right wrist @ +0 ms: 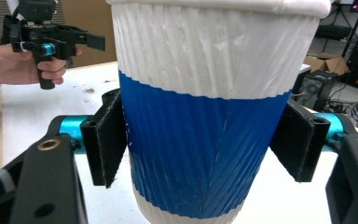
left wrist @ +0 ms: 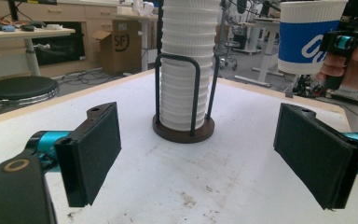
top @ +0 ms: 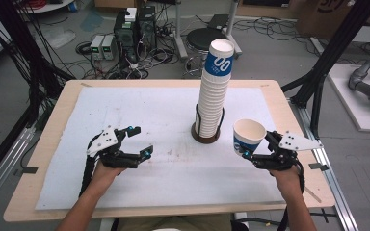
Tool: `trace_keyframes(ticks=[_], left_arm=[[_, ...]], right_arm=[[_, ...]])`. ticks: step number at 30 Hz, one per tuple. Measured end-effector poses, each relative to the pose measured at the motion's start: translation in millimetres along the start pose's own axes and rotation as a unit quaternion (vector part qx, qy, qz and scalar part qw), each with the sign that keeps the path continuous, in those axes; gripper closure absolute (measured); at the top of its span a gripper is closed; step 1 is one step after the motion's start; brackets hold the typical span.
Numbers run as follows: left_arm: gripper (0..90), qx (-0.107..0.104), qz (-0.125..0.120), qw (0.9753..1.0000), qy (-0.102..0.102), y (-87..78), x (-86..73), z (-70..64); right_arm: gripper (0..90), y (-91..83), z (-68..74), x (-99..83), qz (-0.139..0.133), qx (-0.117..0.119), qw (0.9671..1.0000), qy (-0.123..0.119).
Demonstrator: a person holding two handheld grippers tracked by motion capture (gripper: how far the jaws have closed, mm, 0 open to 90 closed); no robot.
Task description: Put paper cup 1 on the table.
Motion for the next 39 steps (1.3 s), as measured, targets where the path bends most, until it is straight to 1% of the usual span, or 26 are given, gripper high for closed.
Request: trace_keyframes(ticks=[5, 8, 10, 13, 15, 19, 20, 24, 27, 30, 32, 35, 36, 38, 39], left_arm=[[14.8, 0.006, 0.001, 1.0, -0.001, -1.4, -0.2, 0.0], [14.9, 0.009, 0.004, 1.0, 0.001, -1.2, -0.7, 0.5], [14.9, 0.01, 0.006, 0.9999, 0.0, -1.4, -1.8, 0.3], [15.0, 0.012, 0.006, 0.9999, -0.001, -2.6, -3.4, -1.9], [15.0, 0.016, 0.003, 0.9999, 0.001, -4.1, -2.8, -2.0], [15.0, 0.019, 0.001, 0.9998, -0.002, -3.7, -2.6, -0.6], [15.0, 0.019, 0.003, 0.9998, -0.002, -3.4, -3.4, -0.3], [15.0, 0.02, 0.005, 0.9998, -0.002, -2.9, -4.9, 0.9], [15.0, 0.019, 0.005, 0.9998, -0.002, -3.3, -4.4, 0.3], [15.0, 0.021, 0.006, 0.9998, -0.001, -2.9, -4.4, -0.1], [15.0, 0.019, 0.008, 0.9998, 0.0, -2.0, -4.9, -0.2], [15.0, 0.018, 0.011, 0.9998, 0.001, -0.9, -5.6, -0.3], [15.0, 0.017, 0.011, 0.9998, -0.001, -0.6, -5.9, -0.4], [15.1, 0.019, 0.011, 0.9997, -0.003, -0.4, -6.6, 0.1], [15.1, 0.02, 0.011, 0.9997, -0.004, -0.3, -6.8, 0.1]], right_arm=[[27.5, -1.4, -3.6, -2.5, 0.002, -0.009, 1.0, -0.001], [27.5, -1.3, -7.4, -4.1, -0.001, -0.021, 0.9998, 0.0], [27.4, -0.1, -11.5, -5.8, 0.001, -0.036, 0.9993, 0.0], [27.1, 2.3, -19.7, -10.2, 0.0, -0.061, 0.9981, 0.009], [27.1, 6.4, -28.0, -14.6, 0.006, -0.083, 0.9965, 0.012], [27.1, 15.6, -42.5, -23.6, 0.023, -0.114, 0.9931, 0.016], [27.1, 17.4, -44.6, -25.7, 0.027, -0.119, 0.9923, 0.021], [27.0, 21.9, -51.7, -30.6, 0.038, -0.143, 0.9888, 0.021], [26.9, 25.4, -59.5, -34.2, 0.046, -0.166, 0.9846, 0.031], [26.8, 30.7, -68.2, -41.2, 0.068, -0.185, 0.9796, 0.04], [26.9, 35.2, -74.7, -46.8, 0.084, -0.2, 0.975, 0.048], [26.8, 41.6, -83.0, -54.2, 0.099, -0.214, 0.9698, 0.061], [26.9, 43.7, -85.8, -56.3, 0.102, -0.22, 0.9681, 0.061], [26.8, 47.2, -89.2, -60.8, 0.114, -0.229, 0.9643, 0.07], [26.8, 49.0, -90.6, -64.1, 0.123, -0.232, 0.9618, 0.077]])
Point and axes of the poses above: each handheld gripper's, and its own axes: y roughly forward along the jaws, x roughly out of its top, z roughly to its left, the point moved 6 cm from there along y, roughly forward along the jaws, and after that the axes turned 10 degrees about -x, right-handed, at the moved point
